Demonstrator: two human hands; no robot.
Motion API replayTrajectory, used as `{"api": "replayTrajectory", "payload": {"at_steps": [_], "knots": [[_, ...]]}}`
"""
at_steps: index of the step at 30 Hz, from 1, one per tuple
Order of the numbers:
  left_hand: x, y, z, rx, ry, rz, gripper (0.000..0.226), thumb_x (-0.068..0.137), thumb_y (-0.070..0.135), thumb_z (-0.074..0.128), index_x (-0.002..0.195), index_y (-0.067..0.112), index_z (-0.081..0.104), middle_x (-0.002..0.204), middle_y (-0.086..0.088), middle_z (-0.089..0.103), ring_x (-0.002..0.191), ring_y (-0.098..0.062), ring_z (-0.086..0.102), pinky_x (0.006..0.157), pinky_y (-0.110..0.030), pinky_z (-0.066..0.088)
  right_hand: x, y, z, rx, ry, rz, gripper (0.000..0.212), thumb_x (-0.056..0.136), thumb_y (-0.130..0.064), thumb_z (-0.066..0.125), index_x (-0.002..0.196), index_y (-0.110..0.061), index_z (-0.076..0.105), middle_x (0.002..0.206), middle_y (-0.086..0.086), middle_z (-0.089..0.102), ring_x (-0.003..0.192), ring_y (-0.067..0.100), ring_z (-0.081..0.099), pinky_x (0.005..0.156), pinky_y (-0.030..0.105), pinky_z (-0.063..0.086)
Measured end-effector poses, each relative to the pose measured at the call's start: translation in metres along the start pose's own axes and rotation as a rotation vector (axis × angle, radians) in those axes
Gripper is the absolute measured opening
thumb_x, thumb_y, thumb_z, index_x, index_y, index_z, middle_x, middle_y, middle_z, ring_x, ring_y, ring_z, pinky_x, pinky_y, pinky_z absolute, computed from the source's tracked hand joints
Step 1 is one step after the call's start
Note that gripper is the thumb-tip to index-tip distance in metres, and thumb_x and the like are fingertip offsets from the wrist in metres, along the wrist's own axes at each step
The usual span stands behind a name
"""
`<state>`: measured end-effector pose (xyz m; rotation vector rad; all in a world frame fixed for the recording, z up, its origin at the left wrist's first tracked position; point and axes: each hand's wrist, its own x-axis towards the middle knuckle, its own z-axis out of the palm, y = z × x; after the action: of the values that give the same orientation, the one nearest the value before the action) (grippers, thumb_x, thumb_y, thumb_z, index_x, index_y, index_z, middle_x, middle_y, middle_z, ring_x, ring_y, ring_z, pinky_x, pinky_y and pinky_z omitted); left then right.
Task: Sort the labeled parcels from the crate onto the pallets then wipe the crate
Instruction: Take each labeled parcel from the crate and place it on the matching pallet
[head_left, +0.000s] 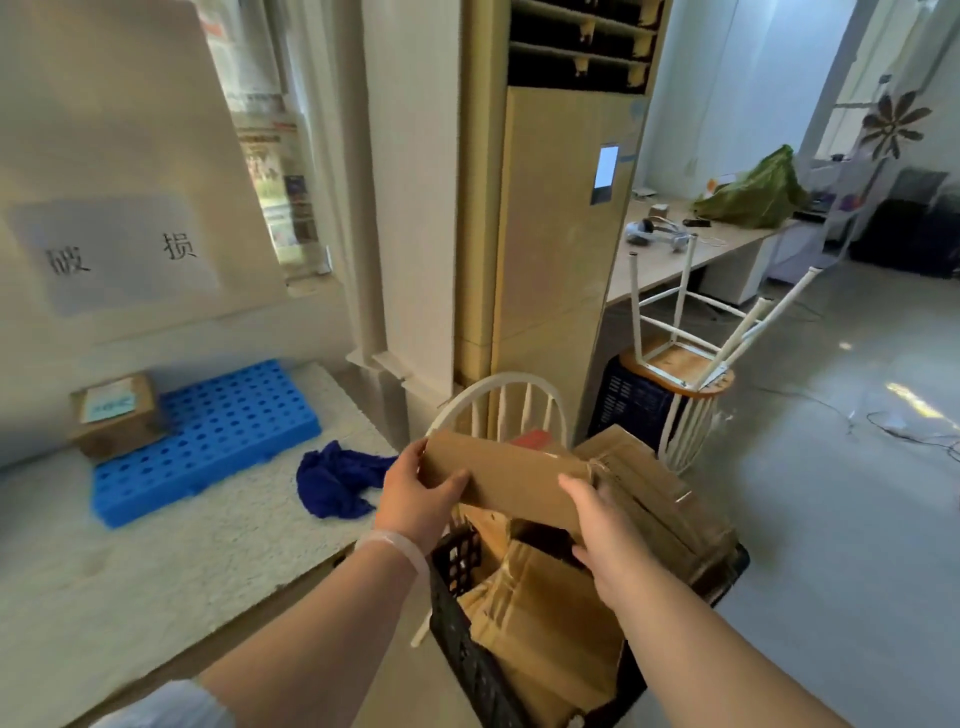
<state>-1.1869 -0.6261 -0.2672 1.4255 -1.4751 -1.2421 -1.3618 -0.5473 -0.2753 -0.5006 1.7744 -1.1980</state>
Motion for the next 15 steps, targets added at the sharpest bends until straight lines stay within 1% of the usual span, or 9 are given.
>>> {"api": "replayTrajectory", "payload": {"at_steps": [1, 3, 4, 6, 7, 9, 11, 12, 15], "knots": [[-0.003, -0.004, -0.01, -0.015, 0.017, -0.009, 0.062, 0.086, 0.022, 0.071, 0.139, 0.03, 0.04, 0.123, 0.007, 0.048, 0.107, -0.013, 0.052, 0.092, -0.032, 0.05, -0.003, -0.002, 0.009, -0.005, -0.026, -0.004, 0.064, 0.094, -0.054, 0.05, 0.15, -0.038, 0.023, 0.138, 0.009, 0.046, 0.126, 0.033, 0.046, 0.107, 0.054, 0.04], [-0.007, -0.012, -0.03, -0.052, 0.049, -0.018, 0.056, 0.084, 0.018, 0.072, 0.13, 0.031, 0.044, 0.122, 0.005, 0.05, 0.106, -0.015, 0.056, 0.092, -0.038, 0.054, -0.007, -0.005, 0.026, -0.023, -0.047, -0.018, 0.063, 0.095, -0.056, 0.047, 0.15, -0.036, 0.024, 0.132, 0.009, 0.051, 0.117, 0.03, 0.052, 0.101, 0.051, 0.046], [-0.008, -0.015, -0.041, -0.07, 0.066, -0.03, 0.052, 0.084, 0.022, 0.073, 0.127, 0.03, 0.044, 0.123, 0.003, 0.052, 0.106, -0.017, 0.057, 0.091, -0.041, 0.055, -0.01, -0.006, 0.035, -0.035, -0.049, -0.028, 0.06, 0.095, -0.054, 0.047, 0.148, -0.034, 0.027, 0.125, 0.008, 0.054, 0.109, 0.027, 0.055, 0.094, 0.048, 0.05], [-0.008, -0.02, -0.062, -0.112, 0.114, -0.065, 0.05, 0.083, 0.035, 0.073, 0.123, 0.026, 0.044, 0.12, 0.0, 0.054, 0.105, -0.018, 0.057, 0.09, -0.041, 0.055, -0.017, -0.007, 0.054, -0.055, -0.051, -0.064, 0.051, 0.096, -0.05, 0.049, 0.142, -0.031, 0.035, 0.118, 0.006, 0.056, 0.098, 0.023, 0.057, 0.078, 0.039, 0.053], [-0.008, -0.021, -0.072, -0.127, 0.145, -0.079, 0.049, 0.084, 0.04, 0.071, 0.121, 0.025, 0.044, 0.117, 0.0, 0.055, 0.105, -0.018, 0.057, 0.09, -0.039, 0.054, -0.021, -0.008, 0.064, -0.059, -0.057, -0.079, 0.047, 0.096, -0.046, 0.051, 0.139, -0.031, 0.037, 0.117, 0.006, 0.057, 0.096, 0.022, 0.058, 0.075, 0.038, 0.053], [-0.007, -0.024, -0.092, -0.139, 0.2, -0.086, 0.046, 0.086, 0.04, 0.068, 0.121, 0.024, 0.043, 0.115, 0.0, 0.053, 0.105, -0.019, 0.056, 0.089, -0.037, 0.052, -0.025, -0.009, 0.084, -0.059, -0.071, -0.1, 0.046, 0.095, -0.039, 0.057, 0.137, -0.032, 0.038, 0.119, 0.007, 0.057, 0.1, 0.025, 0.058, 0.082, 0.045, 0.055], [-0.009, -0.028, -0.115, -0.171, 0.226, -0.081, 0.045, 0.088, 0.031, 0.068, 0.126, 0.024, 0.044, 0.114, 0.001, 0.051, 0.104, -0.019, 0.055, 0.085, -0.035, 0.051, -0.029, -0.009, 0.107, -0.048, -0.093, -0.118, 0.048, 0.093, -0.032, 0.061, 0.136, -0.034, 0.039, 0.122, 0.006, 0.056, 0.105, 0.026, 0.057, 0.09, 0.05, 0.053], [-0.01, -0.03, -0.127, -0.197, 0.231, -0.072, 0.044, 0.089, 0.027, 0.068, 0.126, 0.025, 0.046, 0.113, 0.002, 0.052, 0.102, -0.017, 0.055, 0.081, -0.032, 0.05, -0.031, -0.009, 0.12, -0.044, -0.104, -0.124, 0.05, 0.092, -0.03, 0.062, 0.136, -0.036, 0.038, 0.123, 0.005, 0.056, 0.107, 0.026, 0.056, 0.093, 0.051, 0.052], [-0.013, -0.042, -0.175, -0.229, 0.24, -0.021, 0.037, 0.089, 0.018, 0.067, 0.121, 0.026, 0.052, 0.111, 0.004, 0.055, 0.096, -0.01, 0.056, 0.07, -0.023, 0.046, -0.042, -0.008, 0.166, -0.006, -0.175, -0.111, 0.054, 0.09, -0.035, 0.064, 0.137, -0.039, 0.037, 0.121, 0.003, 0.062, 0.105, 0.024, 0.061, 0.091, 0.05, 0.053]]}}
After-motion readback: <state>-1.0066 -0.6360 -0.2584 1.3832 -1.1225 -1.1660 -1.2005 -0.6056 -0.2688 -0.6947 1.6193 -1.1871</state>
